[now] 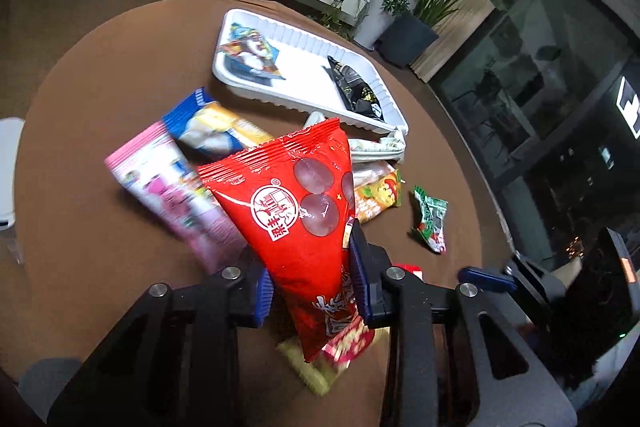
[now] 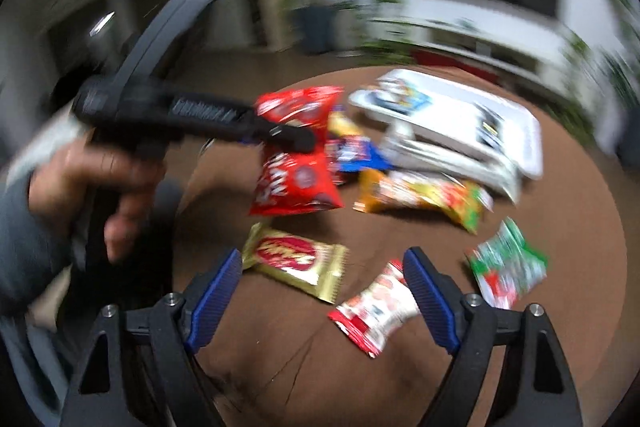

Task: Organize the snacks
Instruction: 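Grasp the gold Home Pie packet with the right tool while the left tool holds the red bag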

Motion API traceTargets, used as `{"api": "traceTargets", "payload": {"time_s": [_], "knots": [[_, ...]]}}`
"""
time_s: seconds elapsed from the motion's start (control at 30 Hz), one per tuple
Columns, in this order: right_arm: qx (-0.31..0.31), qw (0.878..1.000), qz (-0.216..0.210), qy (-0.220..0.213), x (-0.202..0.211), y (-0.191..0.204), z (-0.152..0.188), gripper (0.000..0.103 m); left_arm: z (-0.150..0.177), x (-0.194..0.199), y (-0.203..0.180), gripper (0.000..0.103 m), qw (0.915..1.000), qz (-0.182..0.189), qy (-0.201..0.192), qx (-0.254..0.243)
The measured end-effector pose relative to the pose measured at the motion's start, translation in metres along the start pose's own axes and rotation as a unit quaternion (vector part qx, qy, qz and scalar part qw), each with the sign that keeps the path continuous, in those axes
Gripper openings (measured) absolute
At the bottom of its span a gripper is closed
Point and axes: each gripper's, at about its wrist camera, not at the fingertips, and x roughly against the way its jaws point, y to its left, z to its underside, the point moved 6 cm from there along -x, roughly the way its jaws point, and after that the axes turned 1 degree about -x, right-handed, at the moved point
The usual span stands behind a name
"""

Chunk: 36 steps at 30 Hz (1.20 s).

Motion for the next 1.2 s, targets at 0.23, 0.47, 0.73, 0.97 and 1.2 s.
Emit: {"api": "traceTargets", "payload": {"time_s": [0.23, 0.47, 0.73, 0.97, 1.2], "knots": [[0.132, 0.984, -0.061, 0.105, -0.053, 0.017, -0.006, 0.072, 0.021, 0.034, 0.03, 0.03, 0.9998, -0.015, 0.004, 0.014], [0.208, 0.956, -0.107, 0.178, -0.082, 0.026, -0.006, 0.069, 0.035, 0.045, 0.037, 0.03, 0.9997, -0.01, 0.014, 0.018], [0.242, 0.931, -0.137, 0.236, -0.106, 0.033, -0.005, 0.067, 0.045, 0.042, 0.034, 0.03, 0.9994, -0.001, 0.032, 0.015], [0.218, 0.935, -0.143, 0.24, -0.107, 0.024, -0.012, 0.048, 0.05, 0.04, 0.038, 0.03, 0.999, 0.002, 0.04, 0.02], [0.211, 0.941, -0.132, 0.231, -0.102, 0.014, -0.016, 0.035, 0.052, 0.03, 0.031, 0.03, 0.9985, 0.007, 0.053, 0.01]]}}
